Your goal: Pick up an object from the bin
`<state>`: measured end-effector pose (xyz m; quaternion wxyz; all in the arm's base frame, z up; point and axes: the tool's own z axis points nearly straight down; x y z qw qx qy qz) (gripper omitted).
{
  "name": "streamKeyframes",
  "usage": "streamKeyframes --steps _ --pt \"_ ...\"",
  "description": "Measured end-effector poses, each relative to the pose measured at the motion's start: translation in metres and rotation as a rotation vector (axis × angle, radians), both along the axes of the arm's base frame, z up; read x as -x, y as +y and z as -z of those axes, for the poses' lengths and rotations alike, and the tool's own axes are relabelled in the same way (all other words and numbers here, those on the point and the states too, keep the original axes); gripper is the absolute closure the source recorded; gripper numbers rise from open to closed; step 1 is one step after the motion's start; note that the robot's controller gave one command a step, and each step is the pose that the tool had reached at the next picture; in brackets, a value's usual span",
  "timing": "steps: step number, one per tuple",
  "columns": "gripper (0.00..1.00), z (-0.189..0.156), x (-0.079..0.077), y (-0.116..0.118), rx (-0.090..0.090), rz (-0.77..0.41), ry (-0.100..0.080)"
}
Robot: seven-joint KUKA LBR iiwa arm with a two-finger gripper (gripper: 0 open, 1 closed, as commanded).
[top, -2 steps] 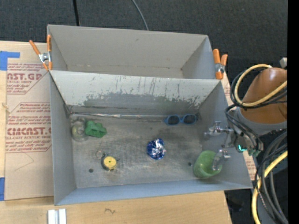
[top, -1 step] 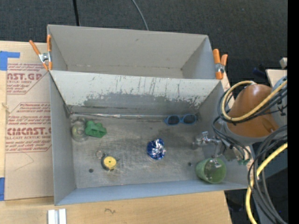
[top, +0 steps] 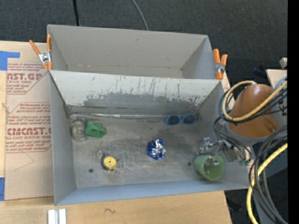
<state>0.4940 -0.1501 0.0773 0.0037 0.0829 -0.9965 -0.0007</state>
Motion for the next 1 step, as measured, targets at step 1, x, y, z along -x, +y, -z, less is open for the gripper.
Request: streamKeyframes --steps 1 --pt "1.00 -0.1495 -0.0082 0.0182 0.001 -0.373 -0.015"
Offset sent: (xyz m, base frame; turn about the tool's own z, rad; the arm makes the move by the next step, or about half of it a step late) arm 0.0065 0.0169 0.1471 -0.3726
